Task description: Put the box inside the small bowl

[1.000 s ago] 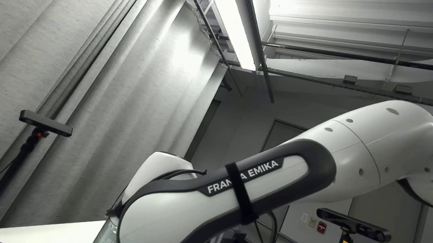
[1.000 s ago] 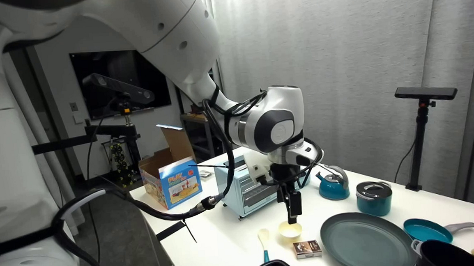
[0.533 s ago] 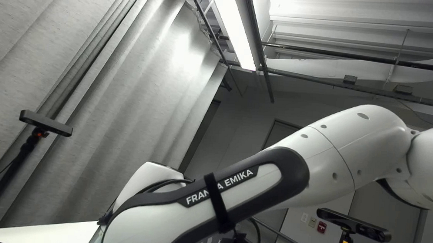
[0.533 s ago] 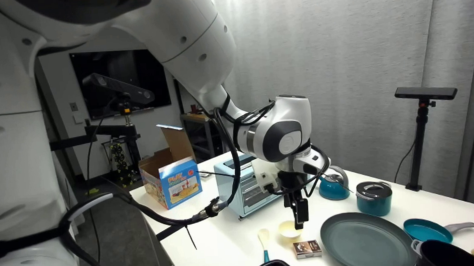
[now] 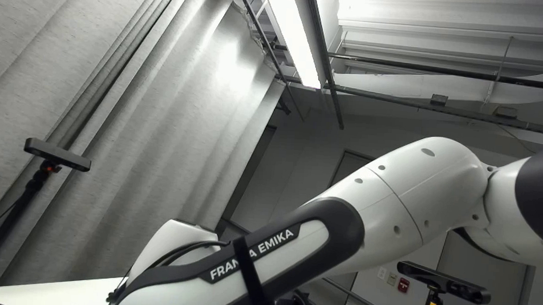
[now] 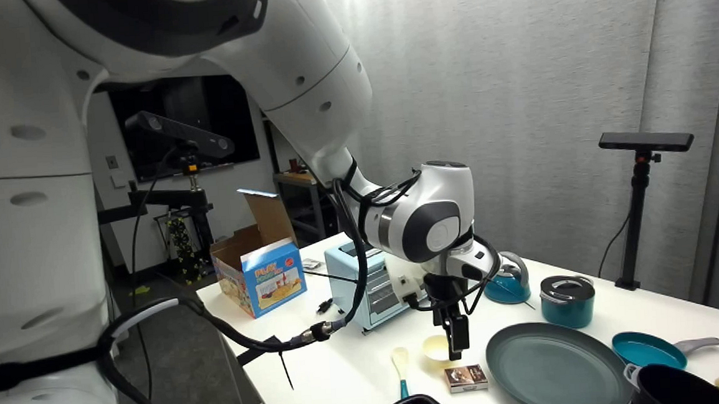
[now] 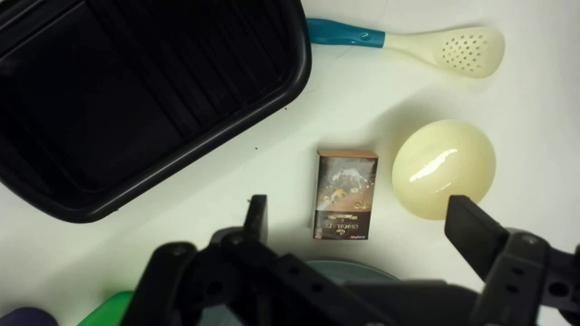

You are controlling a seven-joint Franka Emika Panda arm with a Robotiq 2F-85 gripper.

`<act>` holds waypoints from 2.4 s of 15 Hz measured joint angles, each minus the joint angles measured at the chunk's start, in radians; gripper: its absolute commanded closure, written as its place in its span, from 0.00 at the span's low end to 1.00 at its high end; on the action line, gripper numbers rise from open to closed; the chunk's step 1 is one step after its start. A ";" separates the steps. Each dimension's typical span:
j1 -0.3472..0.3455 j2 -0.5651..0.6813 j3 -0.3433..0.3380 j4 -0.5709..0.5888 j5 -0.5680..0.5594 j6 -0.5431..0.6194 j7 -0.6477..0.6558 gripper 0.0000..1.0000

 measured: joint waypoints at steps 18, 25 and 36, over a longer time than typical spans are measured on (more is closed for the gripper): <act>0.057 0.247 -0.091 0.187 -0.025 0.000 0.003 0.00; 0.062 0.320 -0.100 0.252 -0.022 0.000 0.003 0.00; 0.083 0.377 -0.101 0.296 -0.015 0.000 0.003 0.00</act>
